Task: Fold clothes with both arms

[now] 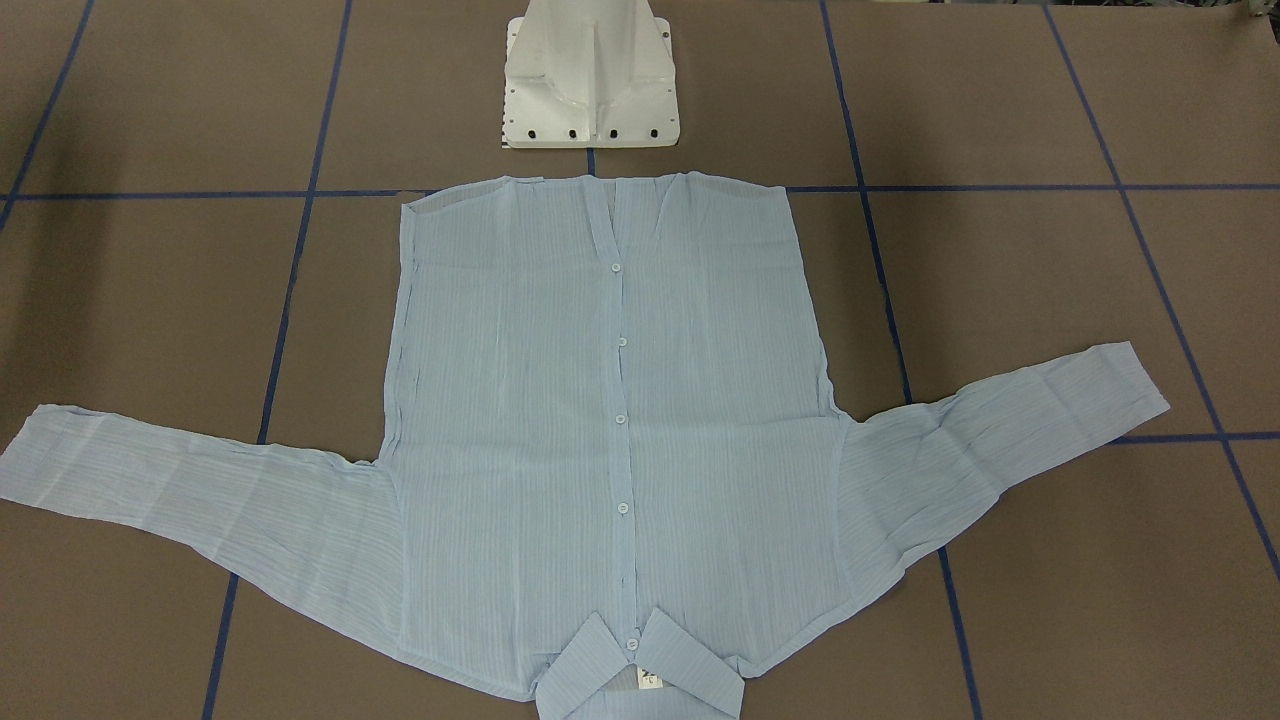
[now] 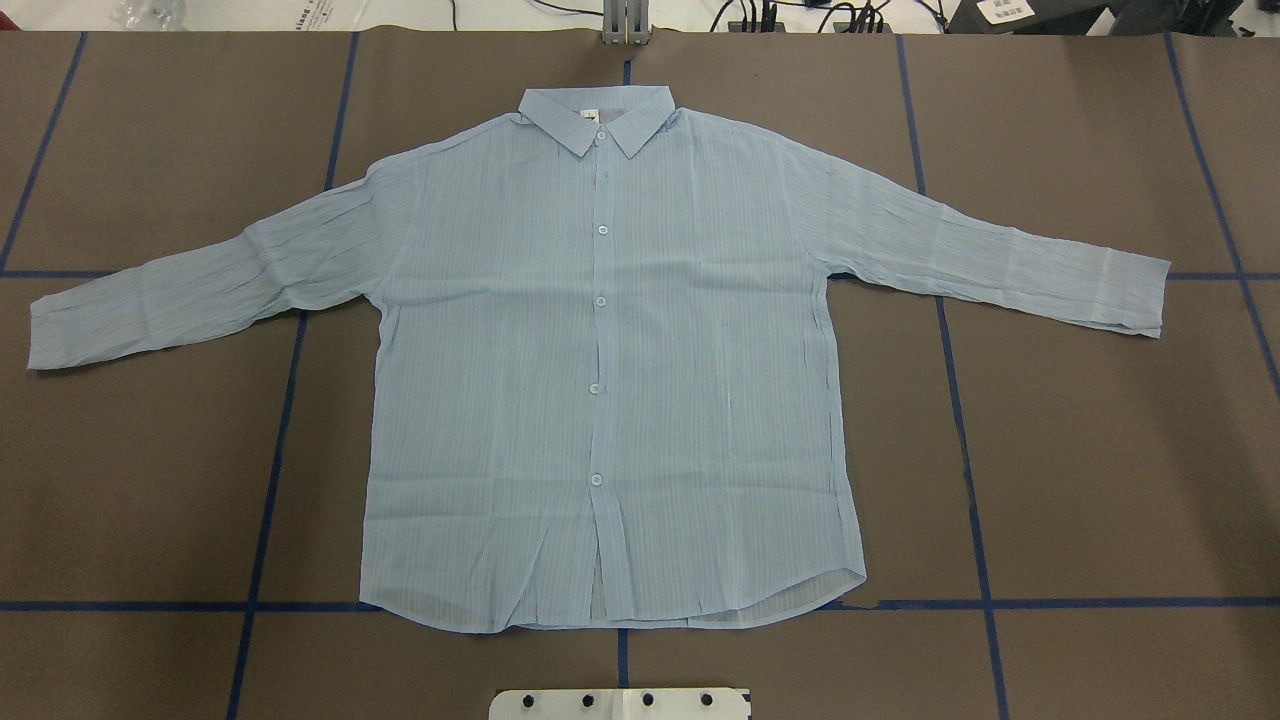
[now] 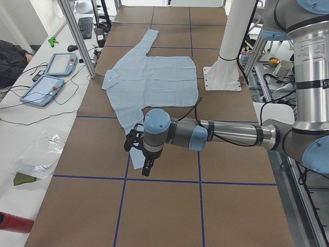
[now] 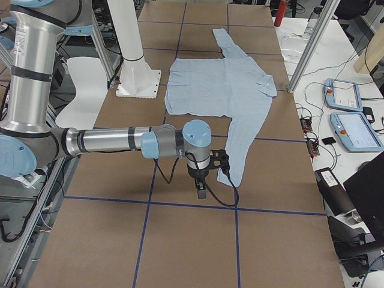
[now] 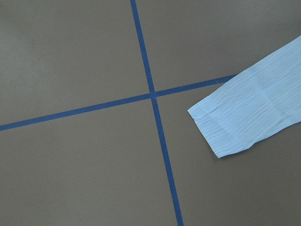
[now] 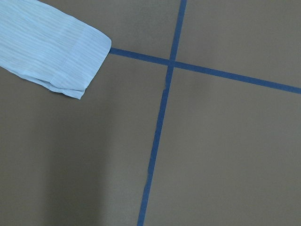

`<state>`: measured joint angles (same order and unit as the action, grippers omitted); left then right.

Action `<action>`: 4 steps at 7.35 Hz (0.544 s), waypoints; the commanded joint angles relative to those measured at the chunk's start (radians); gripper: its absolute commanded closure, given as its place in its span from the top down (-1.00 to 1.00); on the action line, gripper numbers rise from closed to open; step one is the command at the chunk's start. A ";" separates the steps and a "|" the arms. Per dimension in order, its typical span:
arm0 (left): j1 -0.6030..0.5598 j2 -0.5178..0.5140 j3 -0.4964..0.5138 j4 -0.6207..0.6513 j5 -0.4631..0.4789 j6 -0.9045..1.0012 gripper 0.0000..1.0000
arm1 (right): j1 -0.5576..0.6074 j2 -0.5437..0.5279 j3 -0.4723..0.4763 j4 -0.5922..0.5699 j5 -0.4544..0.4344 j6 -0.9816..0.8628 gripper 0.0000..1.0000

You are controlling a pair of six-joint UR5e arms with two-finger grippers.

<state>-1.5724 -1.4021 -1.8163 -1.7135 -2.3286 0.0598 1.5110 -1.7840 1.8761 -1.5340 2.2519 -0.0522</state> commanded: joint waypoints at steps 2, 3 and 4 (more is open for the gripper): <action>0.000 0.006 -0.001 -0.009 -0.003 0.000 1.00 | 0.000 0.000 -0.002 0.000 0.000 0.003 1.00; 0.000 0.005 -0.006 -0.015 -0.002 0.002 1.00 | 0.002 0.000 0.005 0.000 0.002 0.002 1.00; 0.002 0.017 -0.021 -0.072 0.011 0.003 1.00 | 0.000 0.000 0.023 0.000 0.003 0.002 1.00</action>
<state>-1.5720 -1.3945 -1.8242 -1.7383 -2.3277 0.0614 1.5114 -1.7840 1.8824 -1.5340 2.2532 -0.0504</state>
